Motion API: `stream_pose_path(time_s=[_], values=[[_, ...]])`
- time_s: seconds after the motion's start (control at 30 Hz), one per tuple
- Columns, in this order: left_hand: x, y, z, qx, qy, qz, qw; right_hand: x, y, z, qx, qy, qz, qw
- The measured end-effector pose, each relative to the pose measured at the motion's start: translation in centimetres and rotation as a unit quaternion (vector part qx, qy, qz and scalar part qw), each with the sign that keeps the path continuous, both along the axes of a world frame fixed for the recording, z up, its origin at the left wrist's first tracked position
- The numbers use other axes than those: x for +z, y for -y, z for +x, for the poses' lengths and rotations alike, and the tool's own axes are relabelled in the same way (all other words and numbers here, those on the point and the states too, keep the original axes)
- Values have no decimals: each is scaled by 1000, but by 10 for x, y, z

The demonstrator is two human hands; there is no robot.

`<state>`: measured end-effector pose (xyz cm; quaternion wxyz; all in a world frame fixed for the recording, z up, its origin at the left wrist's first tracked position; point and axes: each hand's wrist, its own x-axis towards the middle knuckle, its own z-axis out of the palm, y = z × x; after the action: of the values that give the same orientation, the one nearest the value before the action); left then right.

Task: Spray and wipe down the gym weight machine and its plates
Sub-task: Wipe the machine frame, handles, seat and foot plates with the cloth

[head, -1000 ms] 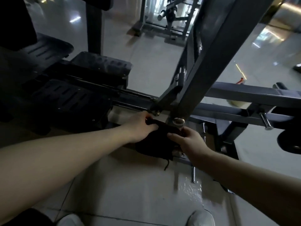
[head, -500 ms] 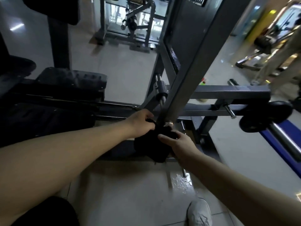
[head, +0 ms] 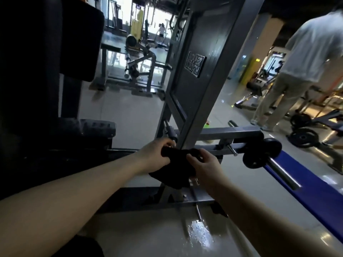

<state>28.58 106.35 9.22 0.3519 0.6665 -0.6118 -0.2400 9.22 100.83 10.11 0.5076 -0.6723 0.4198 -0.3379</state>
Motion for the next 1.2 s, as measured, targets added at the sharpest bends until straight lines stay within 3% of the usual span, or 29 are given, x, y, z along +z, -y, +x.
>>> stream_pose_path(time_s=[0.1, 0.23, 0.43, 0.57, 0.7, 0.8, 0.9, 1.0, 1.1, 1.2], values=[[16, -2, 1, -16, -46, 7, 999, 18, -4, 4, 13, 35, -19, 999], [49, 5, -3, -14, -10, -18, 1000, 49, 2, 0, 5, 35, -67, 997], [77, 25, 0, 36, 8, -121, 992, 101, 20, 4, 5, -20, -190, 982], [110, 35, 2, 82, 1, -232, 969, 142, 26, 19, -3, 7, -215, 977], [154, 42, -5, 60, -136, -232, 961, 192, 31, 34, -19, 74, -212, 974], [184, 51, -3, 72, -133, -258, 954, 226, 34, 38, -30, 79, -248, 965], [224, 60, 3, 143, -113, -305, 935, 251, 40, 36, -92, 84, -329, 936], [276, 81, 9, 210, -140, -385, 888, 268, 50, 37, -134, 105, -352, 921], [327, 109, 9, 203, -163, -467, 845, 281, 56, 43, -142, 110, -357, 917], [345, 128, -8, 149, -84, -478, 862, 290, 58, 46, -134, 96, -385, 908]])
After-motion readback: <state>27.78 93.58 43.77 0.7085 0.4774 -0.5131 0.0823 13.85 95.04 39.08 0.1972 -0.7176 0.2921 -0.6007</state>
